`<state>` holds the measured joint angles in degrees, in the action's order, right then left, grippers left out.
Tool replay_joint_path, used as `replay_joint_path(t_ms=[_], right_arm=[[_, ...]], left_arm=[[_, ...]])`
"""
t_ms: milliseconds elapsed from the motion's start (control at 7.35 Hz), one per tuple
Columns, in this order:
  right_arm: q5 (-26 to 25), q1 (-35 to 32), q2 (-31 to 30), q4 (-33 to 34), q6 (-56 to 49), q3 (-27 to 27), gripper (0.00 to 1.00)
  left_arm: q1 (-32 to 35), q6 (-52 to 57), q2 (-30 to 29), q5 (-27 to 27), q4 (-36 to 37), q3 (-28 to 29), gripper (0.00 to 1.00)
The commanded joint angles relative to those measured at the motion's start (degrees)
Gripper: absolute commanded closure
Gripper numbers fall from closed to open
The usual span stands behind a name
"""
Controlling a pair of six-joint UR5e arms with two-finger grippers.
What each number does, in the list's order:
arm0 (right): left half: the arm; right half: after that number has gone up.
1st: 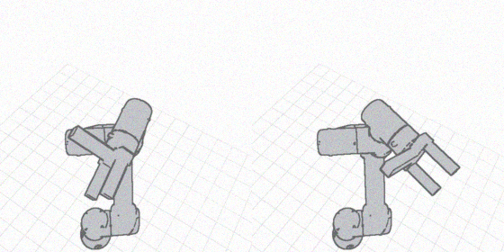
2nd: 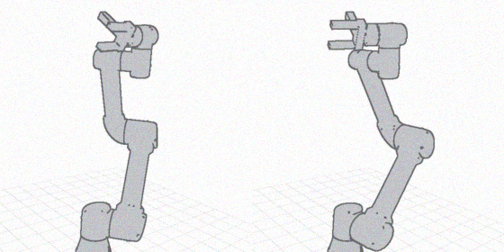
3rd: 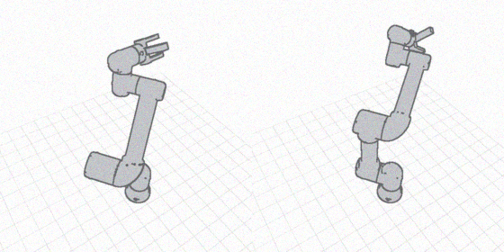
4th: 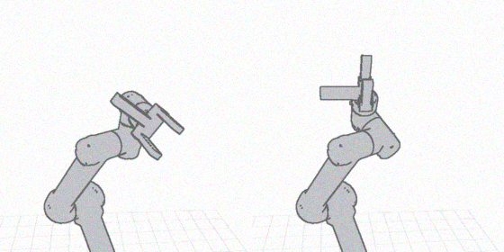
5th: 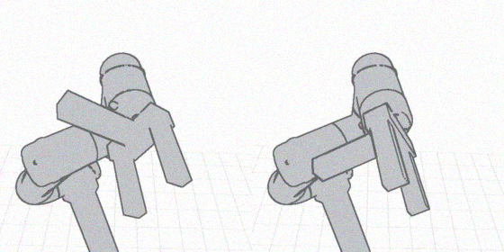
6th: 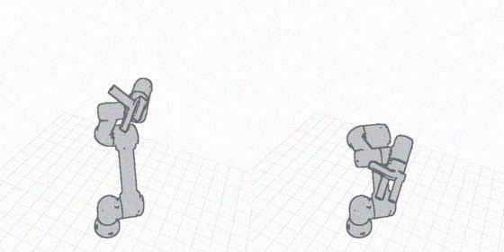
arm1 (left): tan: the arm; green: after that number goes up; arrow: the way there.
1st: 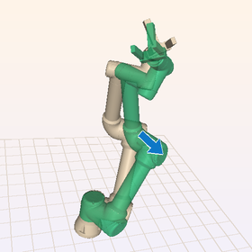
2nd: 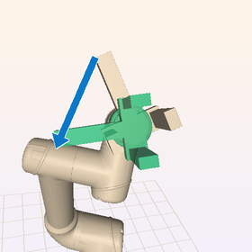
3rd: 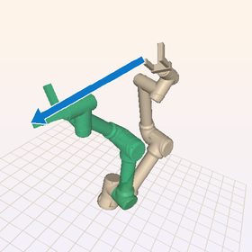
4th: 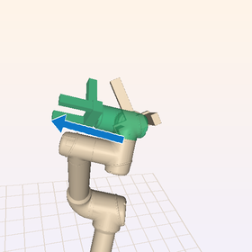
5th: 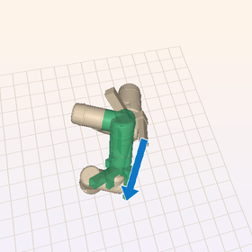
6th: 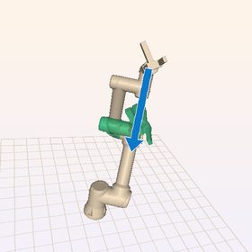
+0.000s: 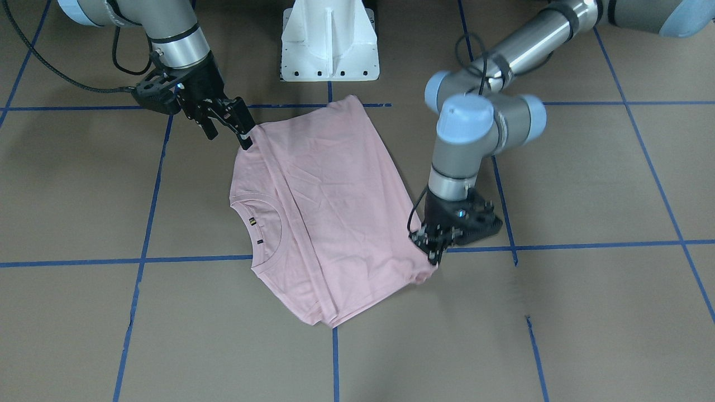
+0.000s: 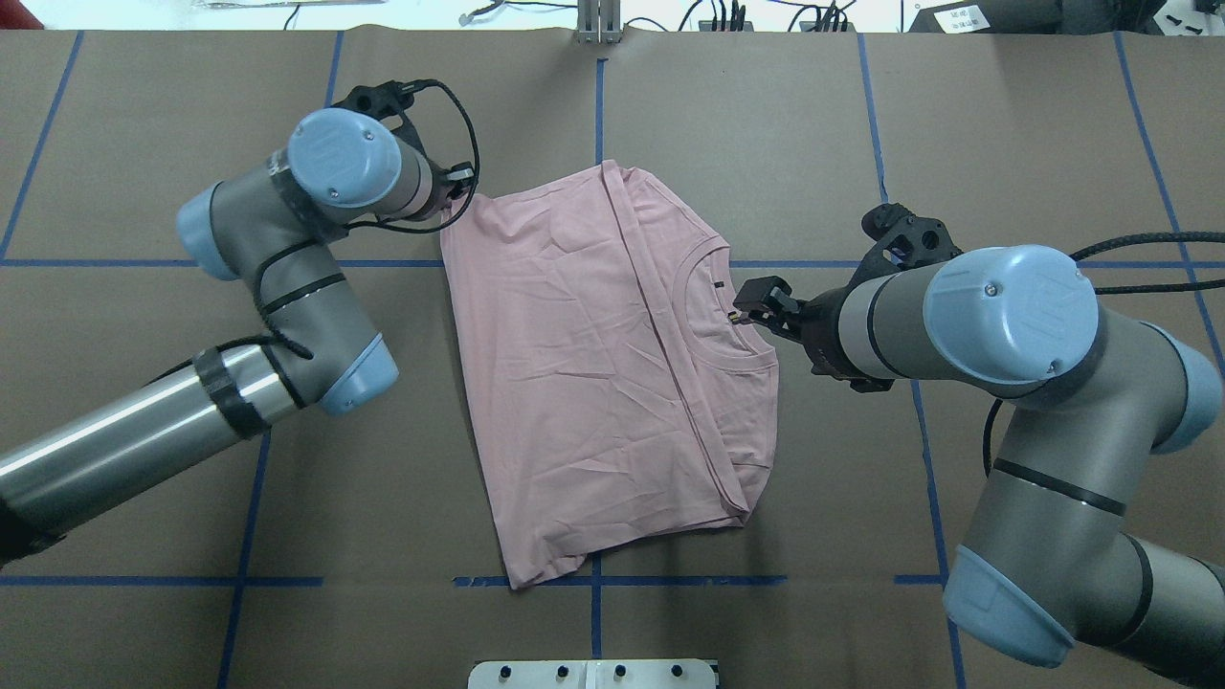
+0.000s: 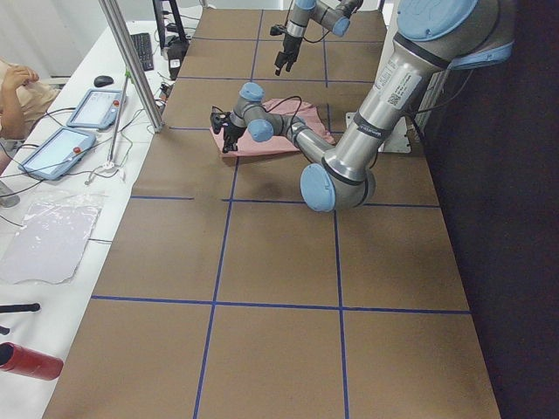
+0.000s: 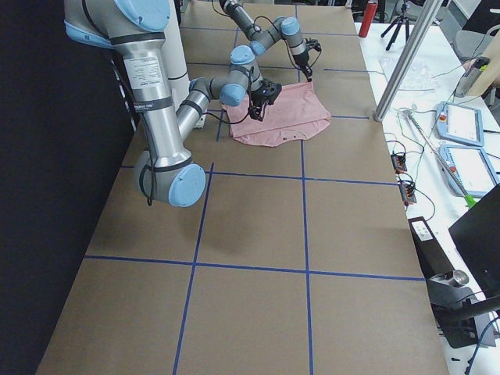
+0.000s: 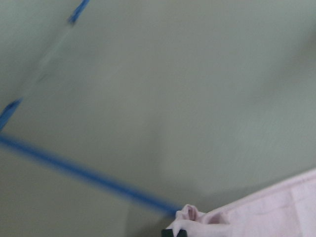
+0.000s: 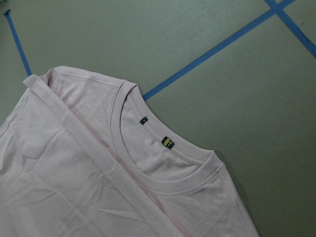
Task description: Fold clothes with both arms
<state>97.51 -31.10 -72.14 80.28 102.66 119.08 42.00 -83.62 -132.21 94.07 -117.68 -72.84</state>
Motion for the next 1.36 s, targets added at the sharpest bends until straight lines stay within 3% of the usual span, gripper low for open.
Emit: replay_joint_path(t_ms=[0,136,272,408,680,952,1224], right_arm=[[-0.04,0.16,0.33,-0.21,0.09,-0.43,0.0],[-0.04,0.16,0.33,-0.21,0.09,-0.52,0.0],[-0.13,0.16,1.03,-0.21,0.17,-0.52,0.0],[-0.13,0.25,1.38,-0.21,0.26,-1.13,0.0],[-0.3,1.73,3.83,-0.21,0.35,-3.84,0.0],[-7.11,7.86,8.12,-0.13,5.75,-10.67,0.0],[-8.91,11.74,9.74,-0.04,10.61,-14.3,0.02]], left_arm=[[3.6,2.67,-8.91,-0.03,-5.87,14.52,1.0],[4.22,4.07,-9.12,-0.03,-9.02,17.7,1.0],[4.84,6.34,-9.12,-0.03,-10.62,19.04,0.86],[4.93,7.23,-8.77,-0.12,-11.94,20.01,0.44],[5.97,7.94,-6.24,0.06,-12.48,17.32,0.41],[7.13,9.79,0.78,2.24,-11.43,4.69,0.38],[7.13,9.27,0.9,3.22,-11.34,4.37,0.38]])
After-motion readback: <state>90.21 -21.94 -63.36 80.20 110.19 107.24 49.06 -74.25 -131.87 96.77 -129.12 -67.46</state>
